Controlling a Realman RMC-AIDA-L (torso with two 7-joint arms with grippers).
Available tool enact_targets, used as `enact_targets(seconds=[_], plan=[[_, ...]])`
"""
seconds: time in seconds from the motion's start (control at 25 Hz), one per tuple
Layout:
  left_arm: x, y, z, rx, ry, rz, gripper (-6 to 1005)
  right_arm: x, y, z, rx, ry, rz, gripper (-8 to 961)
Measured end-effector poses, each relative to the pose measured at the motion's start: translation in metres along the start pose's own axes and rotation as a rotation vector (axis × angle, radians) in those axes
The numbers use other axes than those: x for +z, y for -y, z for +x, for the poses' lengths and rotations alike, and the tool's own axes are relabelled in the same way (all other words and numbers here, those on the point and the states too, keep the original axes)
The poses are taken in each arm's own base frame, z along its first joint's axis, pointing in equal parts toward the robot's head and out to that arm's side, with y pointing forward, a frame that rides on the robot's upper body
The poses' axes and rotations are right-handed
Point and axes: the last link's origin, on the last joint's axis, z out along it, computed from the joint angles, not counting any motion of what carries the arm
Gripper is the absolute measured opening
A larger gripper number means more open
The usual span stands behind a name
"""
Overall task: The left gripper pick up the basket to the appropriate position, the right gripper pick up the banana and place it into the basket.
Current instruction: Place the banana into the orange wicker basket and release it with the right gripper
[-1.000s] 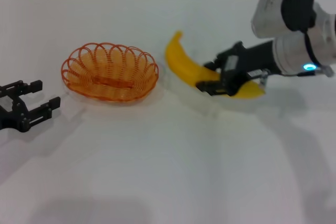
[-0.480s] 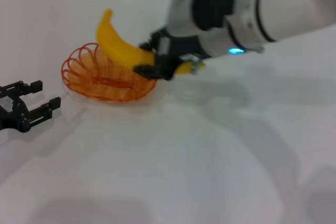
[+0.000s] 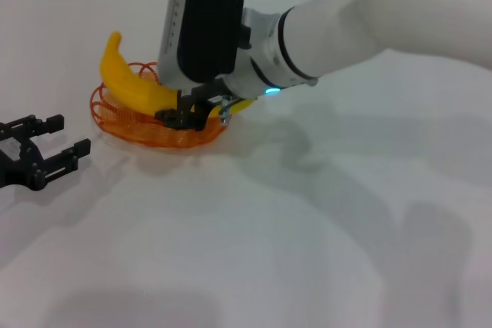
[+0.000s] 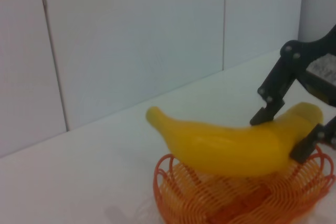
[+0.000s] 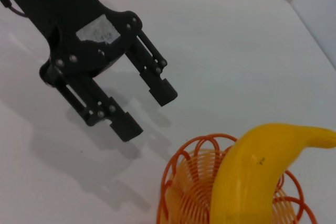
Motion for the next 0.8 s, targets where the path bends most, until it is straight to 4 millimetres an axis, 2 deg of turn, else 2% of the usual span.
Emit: enact_targets(seconds=[0.32,0.56,0.68,0.8], plan=[[0.001,0.0,0.001,0.001,-0.001,-0.002,616,0.003,-0.004,-0.004,-0.02,0.013,0.008,471],[0.001,0.0,0.001,-0.001,-0.005,0.001,616,0.002,-0.003,-0.006,-0.018,0.026,0.018,517],[-0.001,0.0,0.0,-0.007,-0.009,0.008,616,-0.003,-0.004,-0.004,0.002,0.049,0.026,581],[-0.001,-0.001,-0.002,-0.011,-0.008,0.006,616,-0.019,-0.004,0.007,0.051,0.094,0.051,645]])
